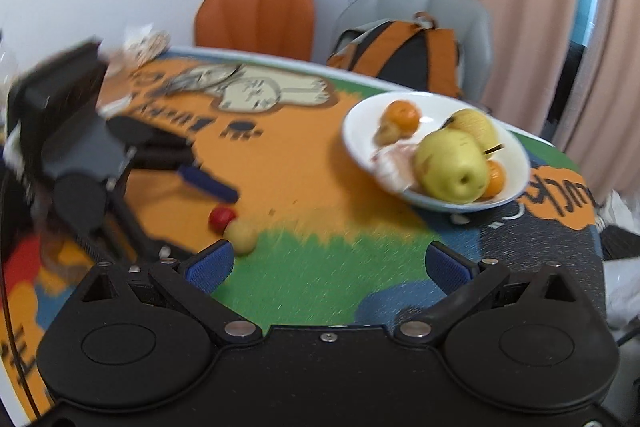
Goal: Organize fruits
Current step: 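Grasp the red apple with the left tool while the right tool grasps a small tan fruit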
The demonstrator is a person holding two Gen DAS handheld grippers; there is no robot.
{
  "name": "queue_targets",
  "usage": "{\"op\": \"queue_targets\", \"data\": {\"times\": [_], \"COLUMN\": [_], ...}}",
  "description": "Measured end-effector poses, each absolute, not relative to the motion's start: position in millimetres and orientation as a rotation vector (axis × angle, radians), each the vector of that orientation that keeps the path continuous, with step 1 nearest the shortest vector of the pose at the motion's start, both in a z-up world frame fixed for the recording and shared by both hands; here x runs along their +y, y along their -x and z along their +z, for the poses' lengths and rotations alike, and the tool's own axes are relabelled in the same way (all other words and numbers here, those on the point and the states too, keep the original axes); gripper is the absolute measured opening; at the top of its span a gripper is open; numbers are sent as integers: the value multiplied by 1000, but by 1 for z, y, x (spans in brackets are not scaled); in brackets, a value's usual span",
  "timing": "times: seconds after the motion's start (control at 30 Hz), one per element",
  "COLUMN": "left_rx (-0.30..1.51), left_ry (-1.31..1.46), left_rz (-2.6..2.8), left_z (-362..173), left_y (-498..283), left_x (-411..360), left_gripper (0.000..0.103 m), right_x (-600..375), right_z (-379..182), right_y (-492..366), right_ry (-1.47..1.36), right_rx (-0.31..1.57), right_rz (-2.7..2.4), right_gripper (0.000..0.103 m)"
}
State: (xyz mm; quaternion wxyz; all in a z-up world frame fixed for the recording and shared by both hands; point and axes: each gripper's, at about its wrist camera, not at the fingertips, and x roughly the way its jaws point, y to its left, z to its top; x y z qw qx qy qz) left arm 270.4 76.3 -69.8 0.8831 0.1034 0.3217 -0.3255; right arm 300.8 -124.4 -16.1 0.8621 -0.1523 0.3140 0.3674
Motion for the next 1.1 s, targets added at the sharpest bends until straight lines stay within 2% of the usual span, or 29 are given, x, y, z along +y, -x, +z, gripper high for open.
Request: {"op": "queue_targets", "data": {"times": [0.27, 0.47, 0.7, 0.8, 1.03, 1.1], "left_rx": [656, 662, 677, 676, 653, 645], "left_ry": [-235, -239, -271, -282, -268, -257], "left_rz": [-713, -743, -772, -771, -758, -758], "left_z": [-69, -67, -65, -63, -63, -62], "left_y": [-267, -261, -250, -244, -241, -241], "left_x": [75, 74, 75, 79, 85, 86], "left_gripper": [44, 35, 29, 23, 23, 23], "right_x": [-121, -119, -105, -97, -91, -90], "right_z": [-23, -29, -43, -48, -56, -55], "right_y": [-293, -292, -286, -284, -285, -284], "right_ry": [324, 339, 402, 429, 448, 453], "right_rx": [681, 682, 658, 647, 666, 661], "right_rz": [818, 847, 891, 898, 916, 921], "right_gripper": [103, 103, 102, 95, 83, 82]}}
